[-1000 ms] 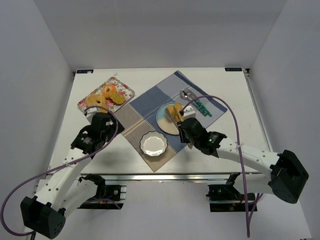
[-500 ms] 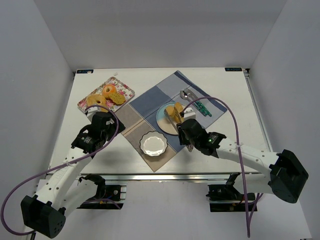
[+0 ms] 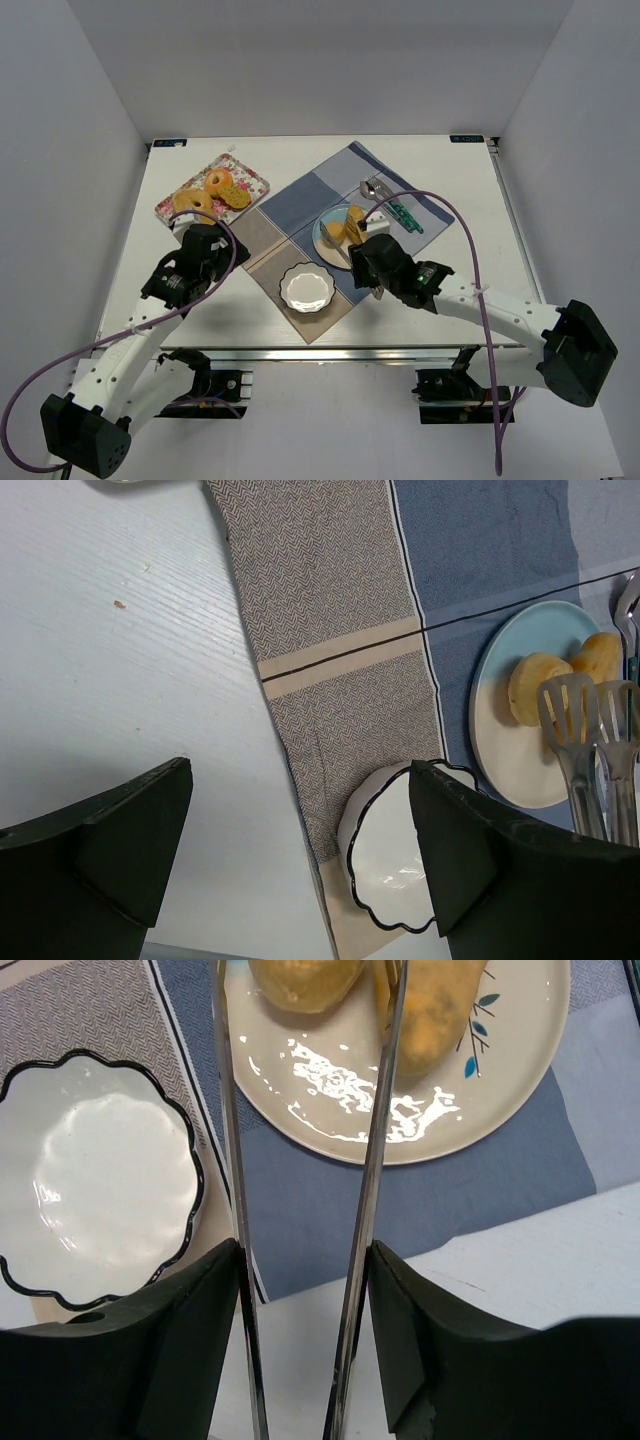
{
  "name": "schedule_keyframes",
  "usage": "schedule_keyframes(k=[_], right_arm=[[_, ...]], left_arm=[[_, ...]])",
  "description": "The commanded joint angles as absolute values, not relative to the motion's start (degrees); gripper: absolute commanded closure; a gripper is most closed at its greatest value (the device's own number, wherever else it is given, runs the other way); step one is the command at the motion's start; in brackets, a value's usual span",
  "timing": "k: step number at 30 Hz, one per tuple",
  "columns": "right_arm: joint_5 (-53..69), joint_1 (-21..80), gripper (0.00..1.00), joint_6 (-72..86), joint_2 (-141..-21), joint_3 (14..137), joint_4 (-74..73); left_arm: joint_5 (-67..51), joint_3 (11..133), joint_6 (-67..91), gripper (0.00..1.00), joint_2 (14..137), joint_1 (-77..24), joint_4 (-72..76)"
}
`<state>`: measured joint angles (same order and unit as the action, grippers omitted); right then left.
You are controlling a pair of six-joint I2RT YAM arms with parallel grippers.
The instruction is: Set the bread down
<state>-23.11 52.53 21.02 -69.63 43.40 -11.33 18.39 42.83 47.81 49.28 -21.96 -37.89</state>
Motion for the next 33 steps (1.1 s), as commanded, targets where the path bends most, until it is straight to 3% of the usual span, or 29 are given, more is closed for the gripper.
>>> schedule_keyframes(k=[1, 10, 15, 22, 33], right_arm=[[-24.6, 52.5, 0.41, 22.0, -68.8, 46.6, -12.8], [-21.9, 52.5, 0.40, 19.3, -67.3, 49.7, -12.3], [-13.6, 52.5, 0.44, 14.4, -69.8, 53.7, -7.3], [-4.2, 53.1, 0.44, 5.3, -87.0, 69.7, -4.2], [-4.5, 53.1, 0.45, -7.6, -118.7, 105.3, -15.5]], left_arm=[[18.5, 43.2, 47.3, 0.02, 48.3, -22.1, -37.6], [18.5, 43.6, 47.3, 0.02, 48.0, -22.1, -38.0], [18.7, 44.1, 47.5, 0.02, 47.1, -22.1, -39.2], [20.7, 44.5, 48.3, 0.02, 44.7, -22.1, -42.0], [20.9, 44.0, 48.3, 0.02, 42.6, -22.1, -43.0]])
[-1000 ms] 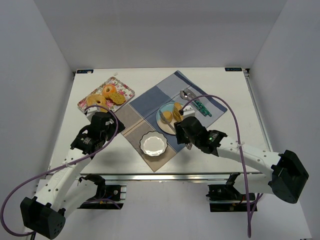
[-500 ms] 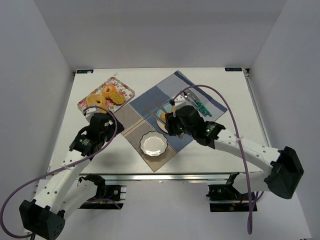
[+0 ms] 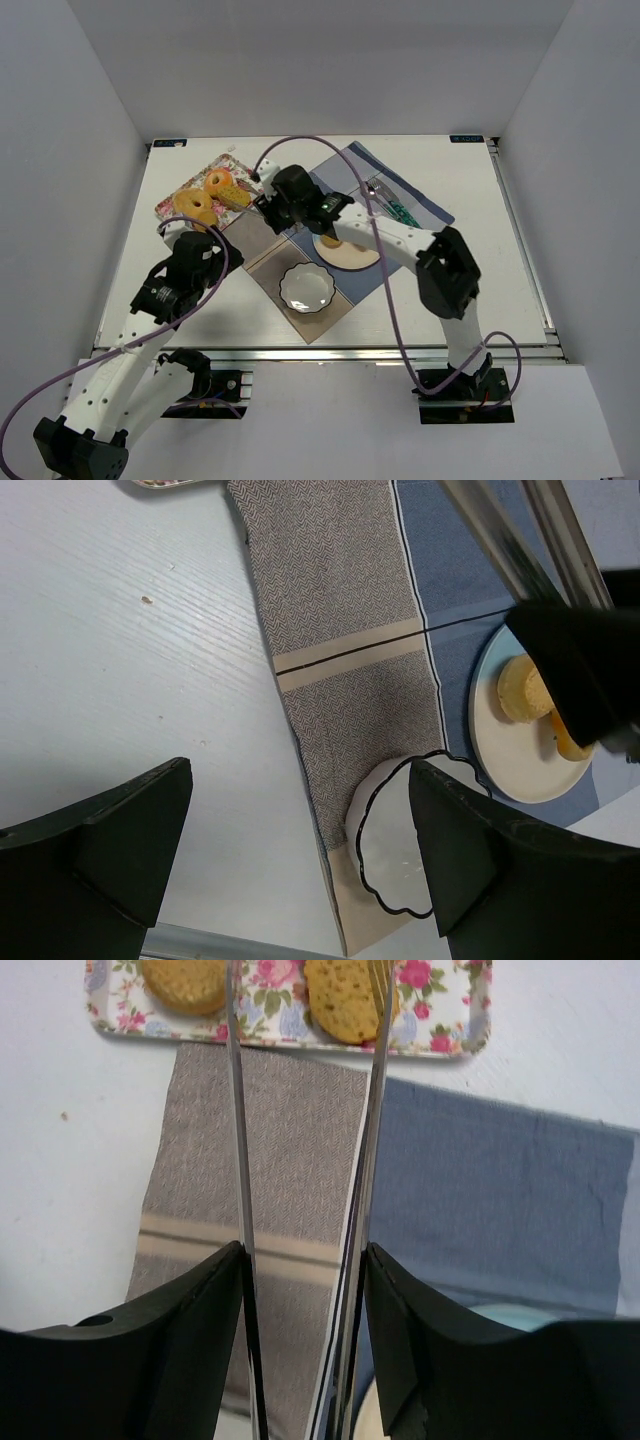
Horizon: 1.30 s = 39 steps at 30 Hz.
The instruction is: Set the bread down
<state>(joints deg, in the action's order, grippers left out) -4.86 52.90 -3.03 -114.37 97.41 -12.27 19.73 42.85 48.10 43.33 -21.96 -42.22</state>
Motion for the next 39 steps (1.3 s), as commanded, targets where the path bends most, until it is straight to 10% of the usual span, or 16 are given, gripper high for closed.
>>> schedule_keyframes(k=[1, 19, 28, 39], right_arm=[[-4.4, 53.1, 0.45, -7.7, -120.5, 107.5, -17.0], [-13.1, 52.5, 0.43, -11.7, -135.4, 122.0, -18.9], [-14.3, 52.4, 0.81, -9.1, -131.7, 117.6, -13.4], [-21.3, 52.5, 0.91, -0.4, -108.9, 95.1, -6.1]], left_arm=[[21.0, 44.0, 48.3, 0.02, 42.6, -22.1, -43.0], [21.4, 43.5, 48.3, 0.02, 42.5, -22.1, -42.7], [21.5, 43.5, 48.3, 0.02, 42.5, -22.1, -42.8], [20.7, 43.5, 48.3, 0.02, 43.6, -22.1, -41.9]])
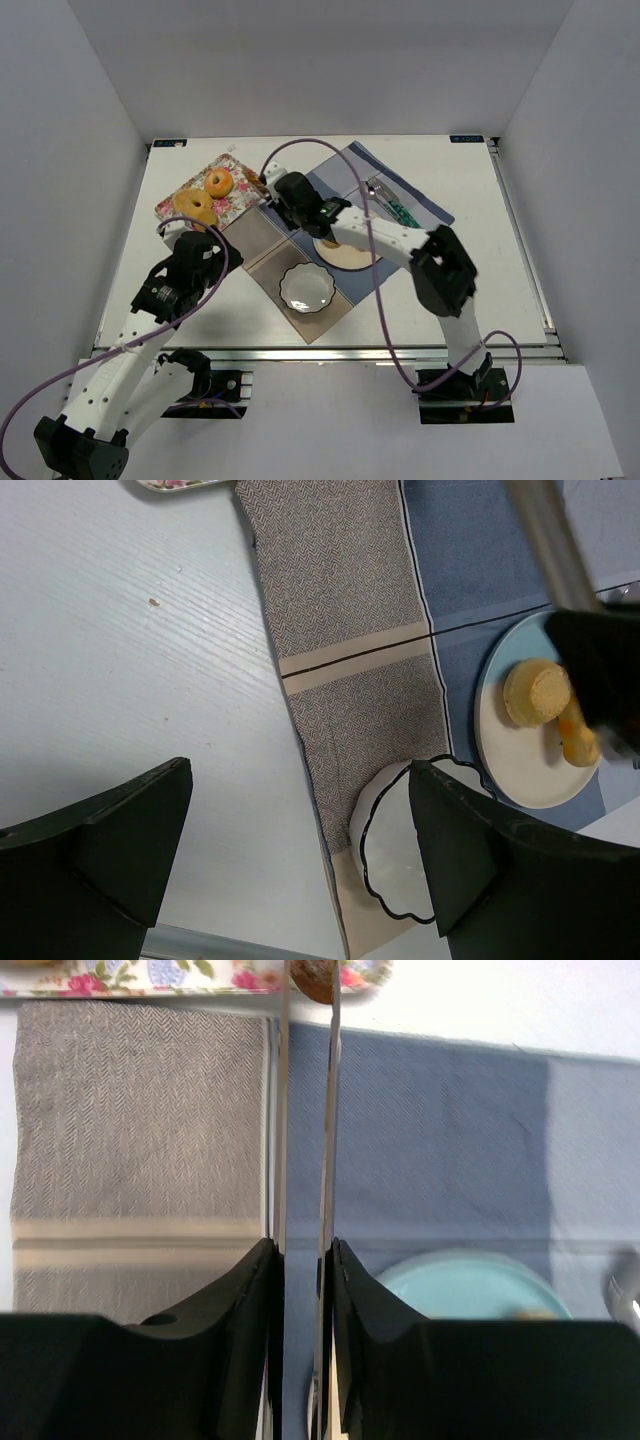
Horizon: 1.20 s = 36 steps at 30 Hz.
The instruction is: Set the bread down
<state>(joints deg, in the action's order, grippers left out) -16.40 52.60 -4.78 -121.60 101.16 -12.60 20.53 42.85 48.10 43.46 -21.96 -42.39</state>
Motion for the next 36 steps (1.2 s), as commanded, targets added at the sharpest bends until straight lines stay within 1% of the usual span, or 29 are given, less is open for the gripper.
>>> schedule_keyframes(k=[1, 2, 3, 5, 6, 8, 9, 10, 15, 16, 18, 22, 25, 28, 33, 34, 35, 36], right_arm=[[-21.6, 52.5, 0.91, 1.1, -106.3, 91.6, -5.5], [-22.9, 52.4, 0.91, 2.5, -103.3, 87.9, -4.1], [-23.5, 52.4, 0.91, 5.5, -97.4, 80.4, -3.8], [-26.4, 52.2, 0.91, 10.3, -91.6, 72.8, -4.2], [-26.6, 52.0, 0.91, 14.3, -86.0, 65.6, -5.0], [-26.7, 51.9, 0.91, 17.6, -80.3, 58.7, -6.1], [-26.2, 51.9, 0.91, 18.8, -74.5, 55.6, -6.8], [-24.8, 52.0, 0.91, 20.6, -71.7, 50.1, -7.6], [-17.2, 52.0, 0.90, 25.2, -54.4, 38.5, -12.6], [-15.4, 52.0, 0.90, 25.0, -52.3, 35.8, -12.7], [-10.5, 52.0, 0.90, 24.1, -47.8, 34.1, -13.4], [-5.2, 52.0, 0.90, 23.2, -44.2, 32.7, -16.5], [-7.0, 52.0, 0.88, 23.7, -44.5, 32.3, -18.1], [-11.9, 52.0, 0.86, 24.3, -46.5, 32.7, -19.9], [-13.8, 52.0, 0.84, 25.2, -50.4, 33.0, -20.7], [-15.1, 51.9, 0.80, 25.8, -50.7, 33.0, -21.0], [-15.7, 52.0, 0.79, 26.0, -51.3, 33.1, -21.4], [-16.4, 52.0, 0.75, 26.5, -51.5, 33.4, -21.7]], left_arm=[[20.6, 43.5, 48.3, 0.02, 43.7, -22.1, -41.8], [20.5, 43.5, 48.3, 0.02, 44.0, -22.1, -41.6], [20.0, 43.5, 48.3, 0.02, 44.2, -22.1, -41.5], [19.6, 43.2, 48.2, 0.02, 44.5, -22.1, -40.7], [19.0, 43.2, 48.1, 0.02, 44.6, -22.1, -40.4], [18.4, 43.0, 47.6, 0.02, 44.8, -22.1, -39.4], [18.1, 42.8, 47.5, 0.02, 45.0, -22.1, -39.0], [17.8, 42.9, 47.4, 0.02, 45.2, -22.1, -38.8], [17.1, 42.5, 46.8, 0.02, 46.3, -22.1, -37.8], [16.9, 42.4, 46.8, 0.02, 46.5, -22.1, -37.3], [16.8, 42.7, 46.6, 0.02, 46.9, -22.1, -37.1], [16.6, 43.2, 46.4, 0.02, 48.0, -22.1, -36.7], [16.0, 43.1, 46.4, 0.02, 48.1, -22.1, -36.3], [15.9, 43.1, 46.3, 0.02, 48.1, -22.1, -36.6], [16.2, 43.0, 46.4, 0.02, 47.7, -22.1, -36.6], [16.2, 42.9, 46.4, 0.02, 47.7, -22.1, -36.6], [16.3, 42.9, 46.4, 0.02, 47.8, -22.1, -36.6], [16.3, 42.8, 46.4, 0.02, 48.0, -22.1, -36.5]])
